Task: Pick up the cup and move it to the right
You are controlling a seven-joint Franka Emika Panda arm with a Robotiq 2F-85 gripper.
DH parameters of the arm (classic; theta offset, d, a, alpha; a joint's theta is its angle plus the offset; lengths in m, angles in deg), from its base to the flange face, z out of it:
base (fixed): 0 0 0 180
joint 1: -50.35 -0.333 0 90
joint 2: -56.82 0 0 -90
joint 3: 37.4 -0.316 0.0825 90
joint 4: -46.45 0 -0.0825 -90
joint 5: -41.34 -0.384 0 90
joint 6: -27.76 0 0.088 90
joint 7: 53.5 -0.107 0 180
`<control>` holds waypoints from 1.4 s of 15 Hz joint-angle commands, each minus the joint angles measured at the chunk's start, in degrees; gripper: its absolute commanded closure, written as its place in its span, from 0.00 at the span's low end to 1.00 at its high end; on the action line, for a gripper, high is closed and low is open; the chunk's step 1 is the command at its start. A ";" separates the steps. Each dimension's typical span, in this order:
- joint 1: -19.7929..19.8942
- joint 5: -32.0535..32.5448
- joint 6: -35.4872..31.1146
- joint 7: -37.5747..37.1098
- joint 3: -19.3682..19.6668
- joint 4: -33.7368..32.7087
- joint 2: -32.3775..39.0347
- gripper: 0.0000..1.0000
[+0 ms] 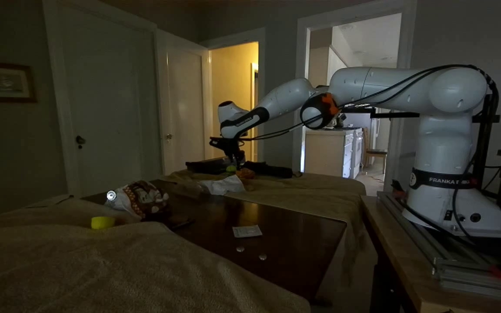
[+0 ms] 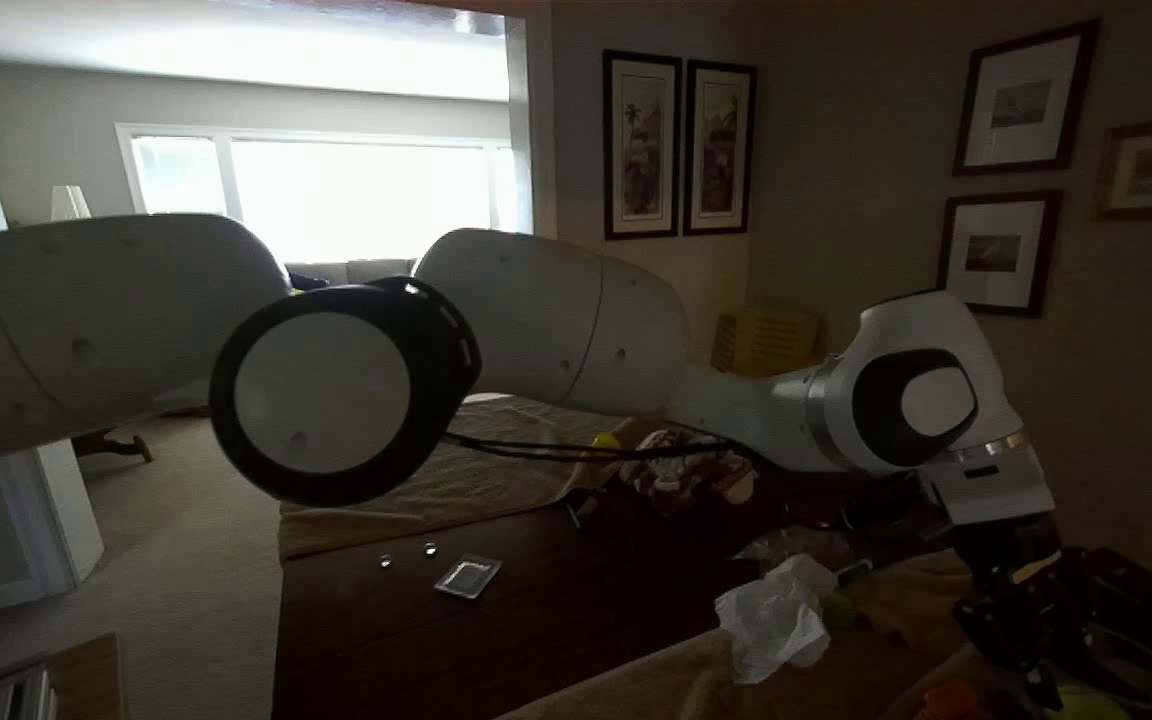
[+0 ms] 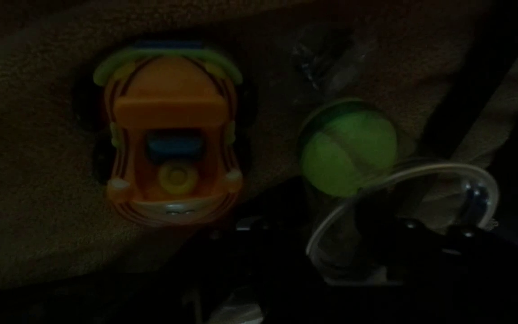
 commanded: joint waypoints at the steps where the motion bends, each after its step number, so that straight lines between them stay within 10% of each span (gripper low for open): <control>1: -0.41 0.39 -0.19 -1.09 0.67 -2.00 -0.15 0.19; 8: -2.16 4.71 7.42 3.62 -1.13 -5.31 -3.25 0.00; 21: -1.67 3.36 19.73 48.10 -8.31 -4.93 -10.78 0.00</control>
